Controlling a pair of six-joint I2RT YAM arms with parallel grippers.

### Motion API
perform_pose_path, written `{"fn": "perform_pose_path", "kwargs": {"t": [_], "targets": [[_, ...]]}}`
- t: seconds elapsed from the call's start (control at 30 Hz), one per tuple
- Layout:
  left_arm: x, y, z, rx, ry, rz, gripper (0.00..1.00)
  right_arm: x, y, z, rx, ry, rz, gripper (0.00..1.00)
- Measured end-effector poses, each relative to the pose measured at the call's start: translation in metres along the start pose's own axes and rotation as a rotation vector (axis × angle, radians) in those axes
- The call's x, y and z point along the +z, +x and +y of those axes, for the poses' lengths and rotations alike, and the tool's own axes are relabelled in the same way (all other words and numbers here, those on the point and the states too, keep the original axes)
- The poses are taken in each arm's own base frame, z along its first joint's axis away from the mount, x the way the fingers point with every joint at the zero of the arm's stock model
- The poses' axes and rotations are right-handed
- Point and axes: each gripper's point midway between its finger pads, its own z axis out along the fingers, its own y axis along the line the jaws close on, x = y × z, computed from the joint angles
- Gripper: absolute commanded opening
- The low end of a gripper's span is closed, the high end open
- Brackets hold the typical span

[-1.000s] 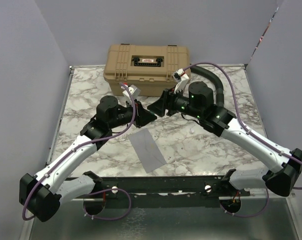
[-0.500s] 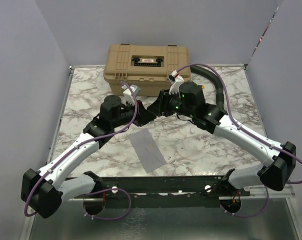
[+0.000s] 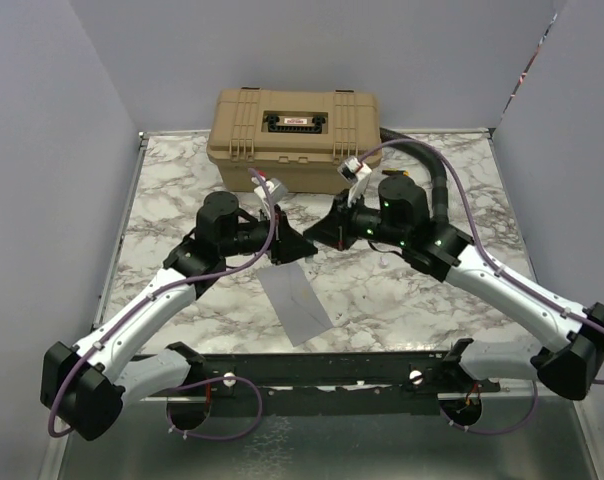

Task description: Place the letter into the envelope and seal it

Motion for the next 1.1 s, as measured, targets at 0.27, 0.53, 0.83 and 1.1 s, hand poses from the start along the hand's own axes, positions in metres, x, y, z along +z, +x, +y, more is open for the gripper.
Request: {"fn": "perform_pose_path", "kwargs": {"t": [0.27, 0.53, 0.83, 1.1], "targets": [[-0.026, 0.005, -0.077, 0.162, 0.374, 0.043, 0.00, -0.057, 0.004, 0.067, -0.256, -0.403, -0.068, 0.00], [-0.037, 0.001, -0.096, 0.196, 0.461, 0.005, 0.00, -0.069, 0.003, 0.089, -0.305, -0.532, -0.075, 0.77], [-0.006, -0.029, -0.033, -0.050, 0.096, -0.146, 0.00, -0.049, -0.018, 0.029, -0.156, -0.129, -0.163, 0.80], [-0.008, -0.050, 0.014, -0.318, -0.178, -0.303, 0.00, -0.041, -0.003, -0.005, -0.084, 0.028, -0.165, 0.76]]}}
